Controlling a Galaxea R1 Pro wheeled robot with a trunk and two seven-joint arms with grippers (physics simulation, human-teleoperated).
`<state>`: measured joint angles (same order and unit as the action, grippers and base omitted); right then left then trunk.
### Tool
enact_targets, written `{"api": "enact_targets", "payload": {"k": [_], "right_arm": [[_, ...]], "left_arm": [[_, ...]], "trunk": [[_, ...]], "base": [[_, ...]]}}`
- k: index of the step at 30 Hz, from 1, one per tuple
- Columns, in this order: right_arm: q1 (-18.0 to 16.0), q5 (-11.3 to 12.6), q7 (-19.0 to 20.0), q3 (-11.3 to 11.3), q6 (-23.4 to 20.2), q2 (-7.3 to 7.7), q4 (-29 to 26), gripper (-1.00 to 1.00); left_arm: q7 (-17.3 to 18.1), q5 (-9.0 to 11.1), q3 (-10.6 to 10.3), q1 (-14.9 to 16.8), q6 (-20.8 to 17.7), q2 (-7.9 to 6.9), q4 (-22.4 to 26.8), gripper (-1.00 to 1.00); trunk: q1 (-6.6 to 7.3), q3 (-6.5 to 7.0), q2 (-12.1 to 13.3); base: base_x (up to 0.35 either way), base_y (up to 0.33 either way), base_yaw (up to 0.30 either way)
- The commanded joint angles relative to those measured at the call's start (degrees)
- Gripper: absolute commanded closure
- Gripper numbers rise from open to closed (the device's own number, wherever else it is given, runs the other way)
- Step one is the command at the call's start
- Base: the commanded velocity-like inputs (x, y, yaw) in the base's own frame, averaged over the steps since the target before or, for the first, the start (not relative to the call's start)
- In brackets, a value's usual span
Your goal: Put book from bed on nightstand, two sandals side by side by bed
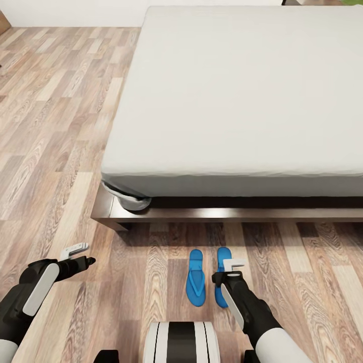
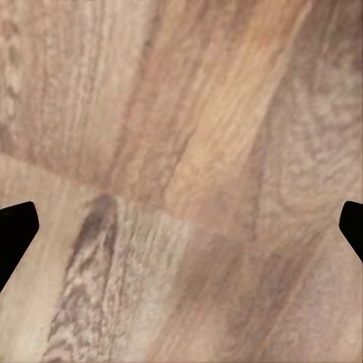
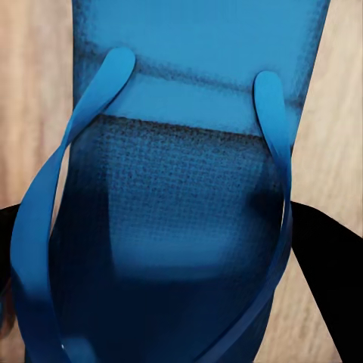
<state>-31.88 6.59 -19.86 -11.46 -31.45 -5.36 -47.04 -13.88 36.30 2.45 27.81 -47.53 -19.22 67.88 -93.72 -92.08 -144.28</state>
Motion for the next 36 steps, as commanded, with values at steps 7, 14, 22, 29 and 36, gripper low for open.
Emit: {"api": "enact_targets", "payload": {"k": [7,14,22,29,36], "right_arm": [[0.0,0.7,-0.5,-0.2,-0.2,0.00,-0.1,1.00],[0.0,0.6,0.1,-0.2,-0.3,0.05,0.1,1.00],[0.0,0.0,5.0,-0.2,-0.5,0.08,0.0,1.00],[0.0,-0.2,5.0,-0.3,-0.6,0.08,0.0,1.00],[0.0,-0.7,4.9,-0.6,-0.6,0.43,0.0,1.00]], "left_arm": [[-0.5,0.5,0.0,0.0,-0.2,-0.03,0.1,-1.00],[-0.5,0.5,0.0,0.0,-0.2,-0.03,0.1,-1.00],[-0.5,0.5,0.0,0.0,-0.2,-0.03,0.1,-1.00],[-0.5,0.5,0.0,0.0,-0.2,-0.01,0.1,-1.00],[-0.5,0.5,0.0,0.0,-0.2,-0.03,0.1,-1.00]], "trunk": [[0.01,-0.03,0.0],[0.01,-0.03,0.0],[-0.04,-0.48,0.0],[-0.07,-0.70,-0.1],[-0.07,-0.70,-0.1]], "base": [[0.000,0.003,0.000],[0.000,0.000,0.000],[0.000,0.000,0.000],[0.000,0.000,0.000],[0.000,0.000,0.000]]}}
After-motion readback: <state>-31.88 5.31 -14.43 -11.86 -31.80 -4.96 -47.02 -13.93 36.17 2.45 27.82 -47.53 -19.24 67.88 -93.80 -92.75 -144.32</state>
